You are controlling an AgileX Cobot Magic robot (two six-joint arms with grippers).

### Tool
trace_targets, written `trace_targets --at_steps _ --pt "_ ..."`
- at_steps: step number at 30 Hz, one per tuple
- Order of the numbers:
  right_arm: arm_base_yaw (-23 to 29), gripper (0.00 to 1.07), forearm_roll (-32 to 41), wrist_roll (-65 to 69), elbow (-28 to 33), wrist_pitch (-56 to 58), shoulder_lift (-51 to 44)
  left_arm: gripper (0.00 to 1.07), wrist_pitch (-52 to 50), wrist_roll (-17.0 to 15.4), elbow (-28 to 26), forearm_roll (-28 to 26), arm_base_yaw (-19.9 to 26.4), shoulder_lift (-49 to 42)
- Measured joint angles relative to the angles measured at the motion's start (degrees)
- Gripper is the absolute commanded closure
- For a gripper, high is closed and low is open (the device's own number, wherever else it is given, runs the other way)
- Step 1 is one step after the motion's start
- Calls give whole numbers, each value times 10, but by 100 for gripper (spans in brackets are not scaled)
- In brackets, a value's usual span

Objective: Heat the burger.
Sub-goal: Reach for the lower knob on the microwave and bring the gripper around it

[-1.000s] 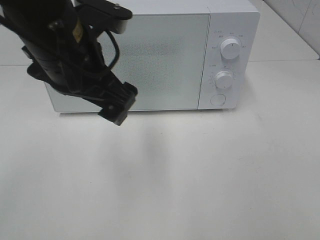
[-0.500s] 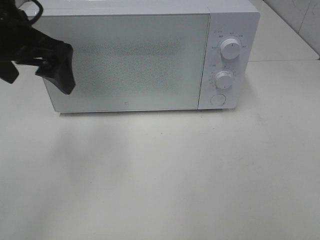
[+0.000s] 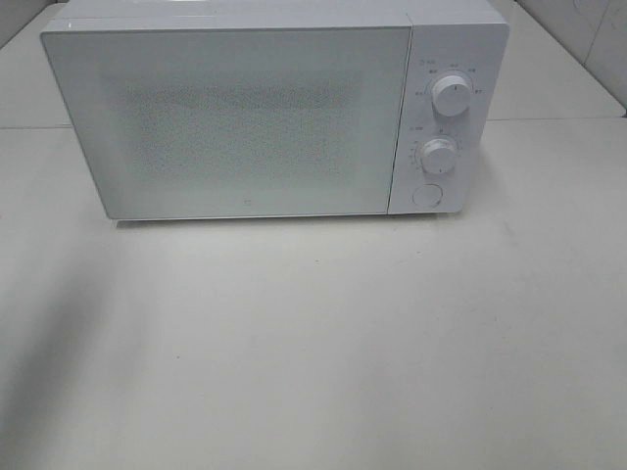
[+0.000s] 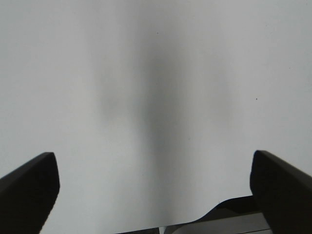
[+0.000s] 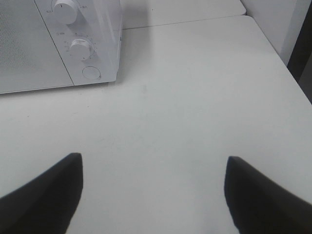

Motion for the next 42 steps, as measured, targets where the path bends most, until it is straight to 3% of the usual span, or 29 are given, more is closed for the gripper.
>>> trace_targets --at_steps 13,24,32,42 --pt "0 32 0 0 0 0 0 6 -19 3 120 -5 5 -160" --pt "0 32 0 0 0 0 0 6 -29 3 227 -3 5 -369" --pt "0 32 0 0 0 0 0 6 -25 3 274 10 5 -510" --pt "0 32 0 0 0 0 0 6 -11 3 285 13 5 -615"
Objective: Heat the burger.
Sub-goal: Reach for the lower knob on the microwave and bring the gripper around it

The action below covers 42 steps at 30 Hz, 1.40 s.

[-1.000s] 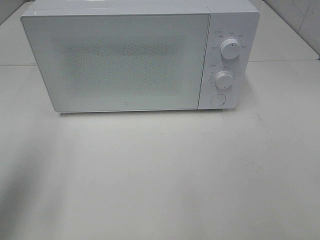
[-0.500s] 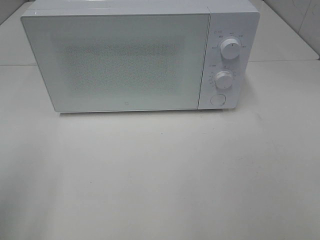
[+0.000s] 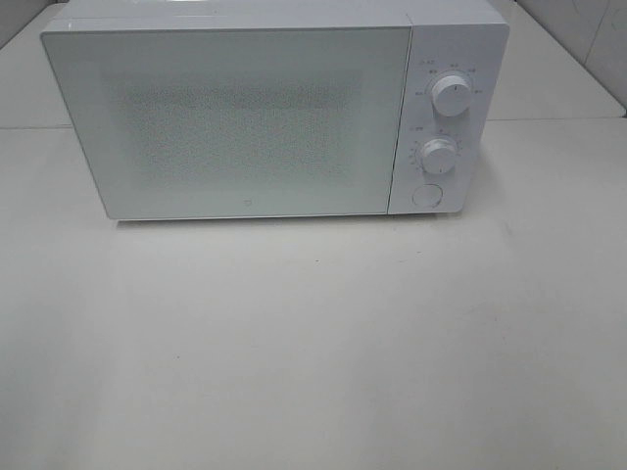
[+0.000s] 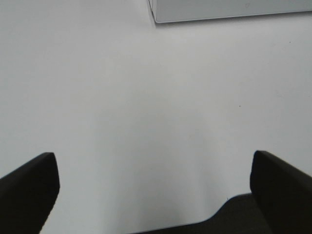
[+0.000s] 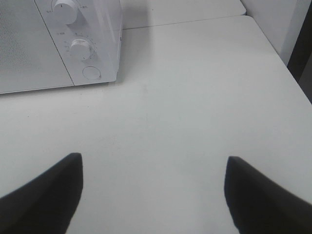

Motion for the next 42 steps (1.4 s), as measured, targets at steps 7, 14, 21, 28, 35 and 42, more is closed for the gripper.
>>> trace_targets --at_steps 7,14,21,28,35,42 --pt "0 32 0 0 0 0 0 6 1 0 0 -6 2 -99" --pt "0 32 0 0 0 0 0 6 1 0 0 -7 52 -140" --pt "0 32 2 0 0 0 0 6 1 0 0 -7 76 -140" --pt "0 31 2 1 -2 -3 0 6 1 0 0 -7 76 -140" --pt "0 23 -11 0 -10 -75 0 6 1 0 0 -7 76 -140" --pt "0 26 -35 0 -10 -147 40 6 1 0 0 -7 76 -140"
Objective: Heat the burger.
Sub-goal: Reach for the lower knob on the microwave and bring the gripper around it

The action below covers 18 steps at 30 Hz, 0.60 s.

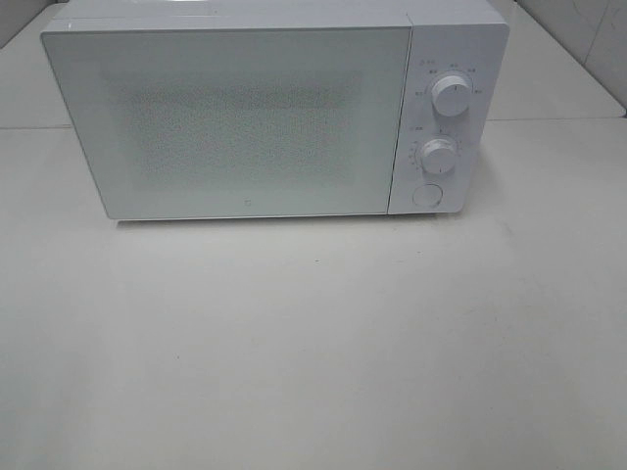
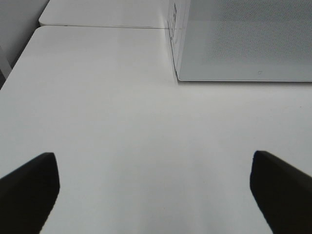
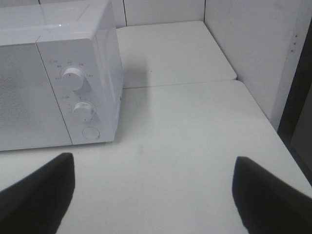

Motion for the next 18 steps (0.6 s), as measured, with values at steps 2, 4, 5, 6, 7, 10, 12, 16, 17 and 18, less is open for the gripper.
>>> trace_targets --at_steps 2,4,5,6,7,10,12,16,17,18 --pt "0 27 -2 0 0 -17 10 6 0 0 0 0 0 0" --pt "0 31 -3 0 0 -62 42 6 0 0 0 0 0 0" --pt "0 31 -3 0 0 -62 42 6 0 0 0 0 0 0" --pt "0 31 -4 0 0 -95 66 6 0 0 0 0 0 0" --pt "0 30 -4 1 2 -120 88 6 0 0 0 0 0 0" --pt "0 30 -4 1 2 -132 100 6 0 0 0 0 0 0" --pt "0 29 -5 10 2 -171 144 6 0 0 0 0 0 0" --pt "0 29 -5 14 2 -199 176 6 0 0 0 0 0 0" --pt "0 30 -5 15 2 -217 197 6 0 0 0 0 0 0" --pt "0 30 -5 15 2 -217 197 6 0 0 0 0 0 0"
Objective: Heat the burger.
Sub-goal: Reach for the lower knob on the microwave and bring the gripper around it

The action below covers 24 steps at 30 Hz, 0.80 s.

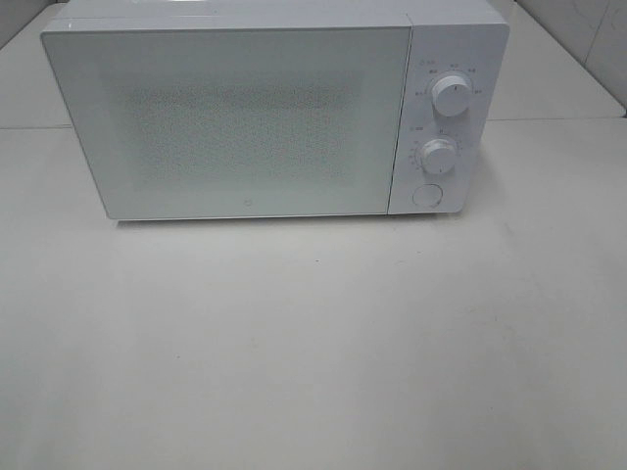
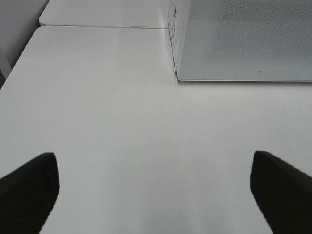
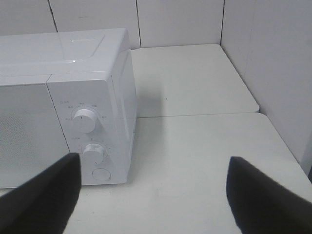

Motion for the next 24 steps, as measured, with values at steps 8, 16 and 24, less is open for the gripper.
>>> trace_targets --at_steps 8,16,24 --pt "0 31 0 3 1 -74 84 6 0 0 0 0 0 0" --pt "0 31 0 3 24 -175 159 6 0 0 0 0 0 0" --pt "0 31 0 3 27 -287 248 6 0 0 0 0 0 0"
